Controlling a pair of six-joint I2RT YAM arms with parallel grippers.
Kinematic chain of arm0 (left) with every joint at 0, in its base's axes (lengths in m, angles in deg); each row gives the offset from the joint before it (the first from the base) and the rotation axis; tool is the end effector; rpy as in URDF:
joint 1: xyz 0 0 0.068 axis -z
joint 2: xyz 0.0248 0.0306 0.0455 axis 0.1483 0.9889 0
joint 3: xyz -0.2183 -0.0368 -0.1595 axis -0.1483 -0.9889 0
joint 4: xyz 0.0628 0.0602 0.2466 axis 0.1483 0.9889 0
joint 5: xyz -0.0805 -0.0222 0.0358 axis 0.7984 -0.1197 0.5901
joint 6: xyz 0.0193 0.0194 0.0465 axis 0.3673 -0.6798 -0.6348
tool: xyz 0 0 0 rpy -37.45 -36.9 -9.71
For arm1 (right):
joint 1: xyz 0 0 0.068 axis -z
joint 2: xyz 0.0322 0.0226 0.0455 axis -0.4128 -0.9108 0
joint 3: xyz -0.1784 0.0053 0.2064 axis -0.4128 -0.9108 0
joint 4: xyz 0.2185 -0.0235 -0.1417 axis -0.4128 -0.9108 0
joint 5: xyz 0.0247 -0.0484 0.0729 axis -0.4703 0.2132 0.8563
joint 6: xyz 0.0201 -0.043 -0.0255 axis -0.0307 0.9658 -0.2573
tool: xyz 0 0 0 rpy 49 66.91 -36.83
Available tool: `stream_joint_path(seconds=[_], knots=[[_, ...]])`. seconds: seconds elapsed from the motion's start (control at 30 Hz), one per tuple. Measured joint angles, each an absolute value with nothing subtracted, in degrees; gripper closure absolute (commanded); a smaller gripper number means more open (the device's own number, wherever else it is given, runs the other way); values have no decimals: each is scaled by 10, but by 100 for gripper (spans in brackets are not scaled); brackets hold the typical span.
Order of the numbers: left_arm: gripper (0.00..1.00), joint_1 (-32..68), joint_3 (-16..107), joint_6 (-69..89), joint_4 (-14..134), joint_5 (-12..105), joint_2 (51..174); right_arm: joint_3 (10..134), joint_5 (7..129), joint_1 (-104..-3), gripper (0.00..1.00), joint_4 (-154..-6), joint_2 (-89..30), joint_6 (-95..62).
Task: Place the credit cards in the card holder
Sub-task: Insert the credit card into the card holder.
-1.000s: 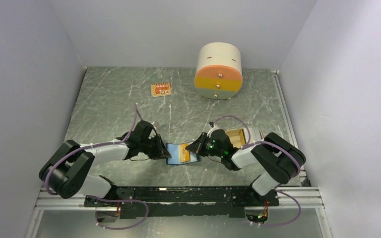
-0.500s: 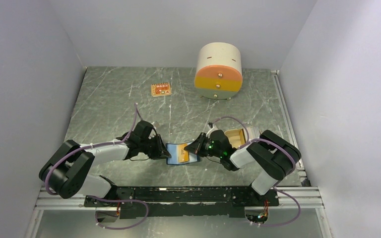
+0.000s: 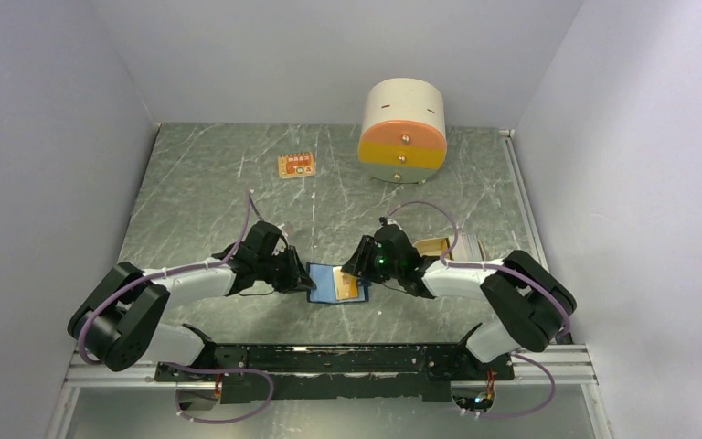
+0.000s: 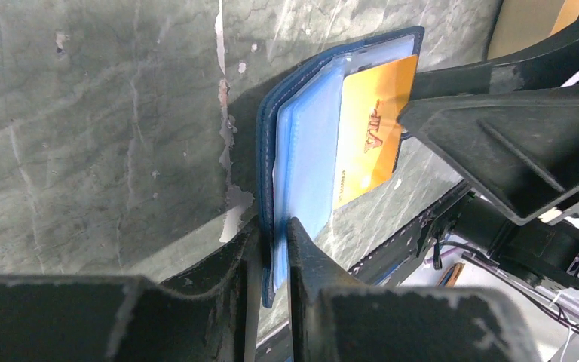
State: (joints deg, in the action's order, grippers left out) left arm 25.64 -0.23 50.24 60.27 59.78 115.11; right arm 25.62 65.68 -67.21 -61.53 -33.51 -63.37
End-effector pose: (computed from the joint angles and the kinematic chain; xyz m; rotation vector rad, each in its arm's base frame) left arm 0.1868 -0.1424 0.1367 -0.2152 2.6748 -1.0472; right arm 0.1956 0.1859 0.1397 0.1718 2.4329 0.9592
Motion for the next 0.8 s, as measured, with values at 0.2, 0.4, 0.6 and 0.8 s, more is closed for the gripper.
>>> stream_joint_path(seconds=[0.2, 0.4, 0.6, 0.8], knots=[[79, 256, -2, 503, 602, 603, 1151, 267, 651, -688, 61, -646, -339, -629], [79, 256, -2, 502, 602, 605, 1157, 268, 652, -701, 65, -638, -351, -630], [79, 256, -2, 502, 601, 605, 1161, 268, 652, -708, 68, -626, -361, -633], [78, 256, -2, 502, 601, 605, 1161, 269, 650, -709, 58, -630, -355, -628]])
